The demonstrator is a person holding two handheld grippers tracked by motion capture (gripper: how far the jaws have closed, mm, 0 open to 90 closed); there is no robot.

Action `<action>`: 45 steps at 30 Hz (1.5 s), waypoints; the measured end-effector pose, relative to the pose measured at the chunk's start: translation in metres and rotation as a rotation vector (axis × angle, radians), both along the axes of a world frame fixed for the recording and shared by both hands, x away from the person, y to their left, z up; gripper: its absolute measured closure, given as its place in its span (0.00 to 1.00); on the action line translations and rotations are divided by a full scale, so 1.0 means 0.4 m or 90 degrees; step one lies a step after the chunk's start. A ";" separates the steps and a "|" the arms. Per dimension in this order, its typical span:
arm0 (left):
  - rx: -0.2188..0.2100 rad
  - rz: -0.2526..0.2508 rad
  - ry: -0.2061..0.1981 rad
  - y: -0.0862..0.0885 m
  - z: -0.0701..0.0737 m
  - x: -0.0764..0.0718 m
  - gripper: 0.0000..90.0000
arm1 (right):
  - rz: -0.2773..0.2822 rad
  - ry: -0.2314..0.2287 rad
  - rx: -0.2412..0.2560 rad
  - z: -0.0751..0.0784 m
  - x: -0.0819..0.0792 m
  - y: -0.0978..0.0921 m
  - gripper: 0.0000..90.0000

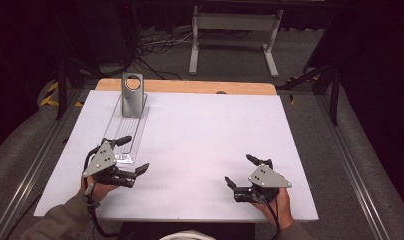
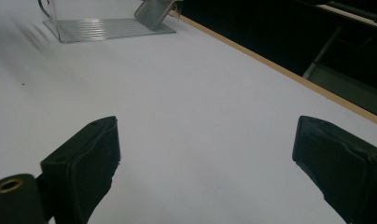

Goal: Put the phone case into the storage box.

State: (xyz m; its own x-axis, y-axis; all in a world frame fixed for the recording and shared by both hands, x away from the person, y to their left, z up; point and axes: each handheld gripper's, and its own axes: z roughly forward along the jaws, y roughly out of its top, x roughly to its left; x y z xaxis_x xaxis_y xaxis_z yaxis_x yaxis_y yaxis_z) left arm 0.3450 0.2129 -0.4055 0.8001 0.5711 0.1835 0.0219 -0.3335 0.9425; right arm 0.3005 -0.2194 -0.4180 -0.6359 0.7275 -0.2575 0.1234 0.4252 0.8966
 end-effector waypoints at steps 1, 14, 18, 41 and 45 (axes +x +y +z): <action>-0.001 -0.004 0.006 0.002 -0.005 -0.002 0.04 | -0.001 -0.001 -0.001 0.000 -0.001 0.000 0.09; 0.029 0.013 0.029 0.023 -0.052 -0.029 0.03 | 0.014 0.005 -0.016 -0.014 -0.014 0.001 0.09; 0.024 0.022 0.047 0.044 -0.062 -0.033 0.03 | 0.020 0.006 -0.017 -0.015 -0.015 0.001 0.09; -0.026 0.033 0.031 0.061 -0.062 -0.049 0.02 | 0.029 0.020 -0.015 -0.026 -0.004 -0.003 0.10; -0.022 0.027 0.024 0.058 -0.061 -0.052 0.03 | 0.031 0.021 -0.019 -0.026 -0.006 0.001 0.11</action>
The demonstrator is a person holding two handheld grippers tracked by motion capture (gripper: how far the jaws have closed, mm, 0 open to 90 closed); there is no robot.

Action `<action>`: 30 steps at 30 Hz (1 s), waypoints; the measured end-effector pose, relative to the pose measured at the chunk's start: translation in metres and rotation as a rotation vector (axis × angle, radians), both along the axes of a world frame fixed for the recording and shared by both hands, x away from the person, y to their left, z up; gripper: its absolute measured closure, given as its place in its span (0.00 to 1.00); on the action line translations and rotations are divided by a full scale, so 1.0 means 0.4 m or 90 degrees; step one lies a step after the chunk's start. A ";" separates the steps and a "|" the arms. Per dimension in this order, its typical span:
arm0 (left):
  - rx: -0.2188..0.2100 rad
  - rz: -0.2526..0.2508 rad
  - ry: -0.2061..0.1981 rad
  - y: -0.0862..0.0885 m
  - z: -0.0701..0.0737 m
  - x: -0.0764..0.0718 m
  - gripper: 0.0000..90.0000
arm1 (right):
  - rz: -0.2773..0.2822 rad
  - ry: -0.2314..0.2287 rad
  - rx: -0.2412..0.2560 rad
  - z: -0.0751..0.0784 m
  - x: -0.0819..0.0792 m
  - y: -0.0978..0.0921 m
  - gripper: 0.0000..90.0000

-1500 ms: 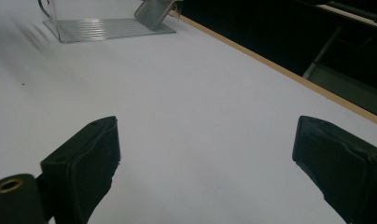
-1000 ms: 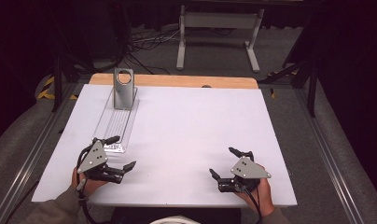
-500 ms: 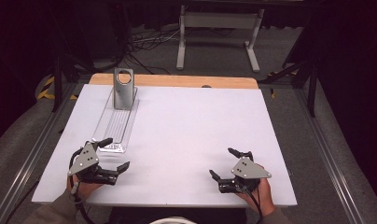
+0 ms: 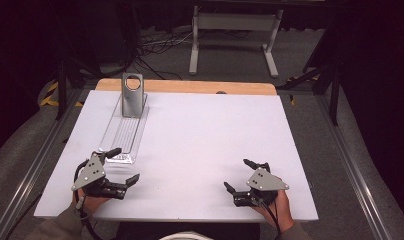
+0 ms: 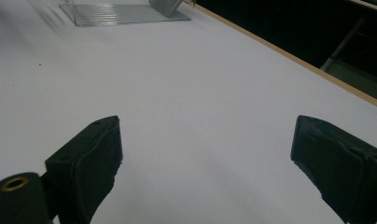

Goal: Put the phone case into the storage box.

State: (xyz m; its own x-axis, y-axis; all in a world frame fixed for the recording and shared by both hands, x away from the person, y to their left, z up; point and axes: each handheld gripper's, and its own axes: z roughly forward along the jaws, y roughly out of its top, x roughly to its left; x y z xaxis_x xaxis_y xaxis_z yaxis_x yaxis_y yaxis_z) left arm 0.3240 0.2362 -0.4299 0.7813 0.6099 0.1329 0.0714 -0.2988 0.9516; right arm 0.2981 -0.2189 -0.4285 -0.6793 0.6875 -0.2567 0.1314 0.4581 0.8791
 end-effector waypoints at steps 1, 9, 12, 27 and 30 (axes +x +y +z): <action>0.000 0.000 0.000 0.000 0.000 0.000 0.03 | 0.003 0.001 0.001 0.000 0.000 0.000 0.11; -0.004 0.010 -0.011 -0.001 0.002 -0.004 0.03 | 0.004 0.007 -0.002 -0.002 0.002 0.001 0.11; 0.003 0.010 -0.010 -0.001 0.002 -0.003 0.03 | 0.004 0.008 -0.001 -0.002 0.001 0.001 0.11; 0.000 0.016 -0.002 0.002 0.000 -0.001 0.03 | -0.003 0.002 -0.001 0.000 0.001 0.001 0.13; 0.004 0.015 -0.004 0.001 -0.001 0.001 0.03 | -0.004 0.002 -0.002 -0.001 0.002 0.000 0.13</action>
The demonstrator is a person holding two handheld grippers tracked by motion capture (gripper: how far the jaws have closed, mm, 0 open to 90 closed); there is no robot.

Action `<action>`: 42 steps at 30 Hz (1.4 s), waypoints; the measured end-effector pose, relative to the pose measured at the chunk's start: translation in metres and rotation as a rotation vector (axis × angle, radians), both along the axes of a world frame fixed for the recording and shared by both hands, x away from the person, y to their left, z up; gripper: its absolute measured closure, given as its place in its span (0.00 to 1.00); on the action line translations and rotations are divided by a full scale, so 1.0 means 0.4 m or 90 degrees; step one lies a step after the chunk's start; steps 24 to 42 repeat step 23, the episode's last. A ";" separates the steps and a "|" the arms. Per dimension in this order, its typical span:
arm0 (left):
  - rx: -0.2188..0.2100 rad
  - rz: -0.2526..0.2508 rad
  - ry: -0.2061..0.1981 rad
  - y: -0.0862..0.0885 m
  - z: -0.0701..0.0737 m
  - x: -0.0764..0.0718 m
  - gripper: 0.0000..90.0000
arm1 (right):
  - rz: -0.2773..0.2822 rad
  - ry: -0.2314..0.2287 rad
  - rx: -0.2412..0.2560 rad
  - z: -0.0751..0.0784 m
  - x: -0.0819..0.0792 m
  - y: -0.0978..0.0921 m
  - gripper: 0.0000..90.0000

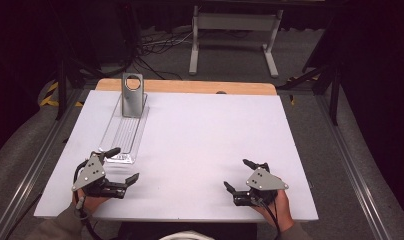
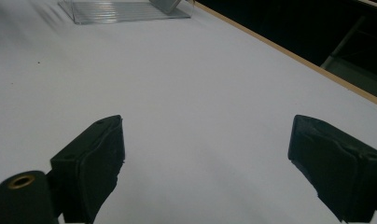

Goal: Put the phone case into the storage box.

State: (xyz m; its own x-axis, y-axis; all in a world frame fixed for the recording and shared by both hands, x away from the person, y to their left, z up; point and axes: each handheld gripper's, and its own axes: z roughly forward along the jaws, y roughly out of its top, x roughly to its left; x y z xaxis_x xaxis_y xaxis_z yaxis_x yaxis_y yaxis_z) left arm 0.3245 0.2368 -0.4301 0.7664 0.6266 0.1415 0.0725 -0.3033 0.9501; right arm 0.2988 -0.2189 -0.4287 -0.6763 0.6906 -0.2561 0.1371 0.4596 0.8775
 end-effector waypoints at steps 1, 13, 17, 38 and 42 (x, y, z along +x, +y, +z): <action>-0.001 0.000 0.002 -0.001 -0.001 0.000 0.03 | 0.001 0.001 0.001 0.000 0.000 -0.001 0.13; -0.002 0.002 0.003 -0.003 -0.001 0.003 0.03 | 0.000 0.002 0.001 0.000 0.002 -0.002 0.14; -0.004 0.005 0.004 -0.004 -0.002 0.006 0.03 | -0.003 0.007 0.000 -0.002 0.004 -0.005 0.14; 0.001 0.007 0.005 -0.004 -0.002 0.008 0.03 | -0.004 0.006 -0.003 -0.002 0.004 -0.003 0.14; 0.001 0.007 0.005 -0.004 -0.002 0.008 0.03 | -0.004 0.006 -0.003 -0.002 0.004 -0.003 0.14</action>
